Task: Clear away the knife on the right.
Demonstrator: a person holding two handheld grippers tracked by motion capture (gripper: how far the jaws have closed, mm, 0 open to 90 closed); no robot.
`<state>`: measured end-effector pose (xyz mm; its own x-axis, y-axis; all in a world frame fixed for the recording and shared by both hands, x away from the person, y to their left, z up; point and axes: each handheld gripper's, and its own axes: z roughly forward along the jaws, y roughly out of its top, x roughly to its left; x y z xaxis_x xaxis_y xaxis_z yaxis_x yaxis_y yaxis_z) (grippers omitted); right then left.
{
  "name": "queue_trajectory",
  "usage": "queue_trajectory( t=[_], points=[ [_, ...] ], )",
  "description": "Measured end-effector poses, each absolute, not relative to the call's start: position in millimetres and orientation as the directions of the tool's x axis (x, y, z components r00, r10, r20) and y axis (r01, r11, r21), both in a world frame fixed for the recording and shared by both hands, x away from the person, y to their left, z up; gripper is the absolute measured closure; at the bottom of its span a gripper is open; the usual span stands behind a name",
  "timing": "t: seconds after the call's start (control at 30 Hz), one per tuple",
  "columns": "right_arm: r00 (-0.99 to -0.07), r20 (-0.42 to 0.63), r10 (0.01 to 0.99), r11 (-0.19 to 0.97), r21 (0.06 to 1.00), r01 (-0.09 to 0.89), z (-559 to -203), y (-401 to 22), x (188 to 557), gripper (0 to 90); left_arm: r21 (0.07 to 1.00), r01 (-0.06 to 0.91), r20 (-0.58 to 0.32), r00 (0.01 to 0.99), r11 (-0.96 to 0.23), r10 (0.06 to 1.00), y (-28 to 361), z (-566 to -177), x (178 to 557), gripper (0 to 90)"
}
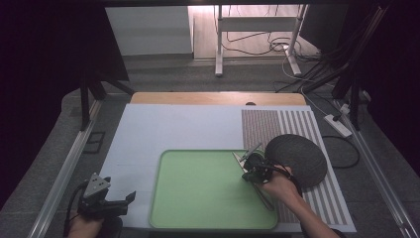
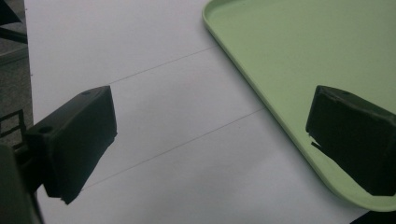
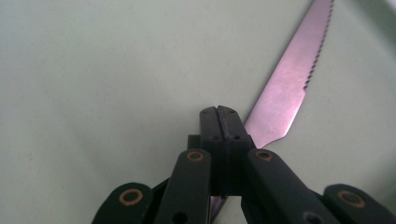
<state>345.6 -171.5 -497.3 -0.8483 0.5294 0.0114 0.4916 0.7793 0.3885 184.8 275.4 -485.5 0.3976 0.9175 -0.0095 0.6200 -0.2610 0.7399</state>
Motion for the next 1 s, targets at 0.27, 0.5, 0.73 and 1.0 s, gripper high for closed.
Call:
queue_trajectory(
  t=[0.27,0.5,0.73,1.0],
  points=[
    [-0.832,0.039,0.553,0.759,0.389,0.522,-497,-187,340,90.0,0.739,0.62,-0.008,0.399,-0.263,0.917,276,-485,185,2.8],
    [-0.811,0.056,0.582,0.734,0.393,0.554,-496,-207,334,90.0,0.739,0.62,-0.009,0.398,-0.262,0.917,275,-485,185,2.8],
    [-0.798,0.08,0.597,0.716,0.395,0.576,-496,-220,331,89.9,0.739,0.621,-0.009,0.398,-0.262,0.917,275,-485,185,2.8],
    [-0.79,0.089,0.607,0.711,0.382,0.59,-493,-215,334,84.8,0.74,0.62,-0.012,0.399,-0.26,0.917,275,-485,185,2.8]
  ],
)
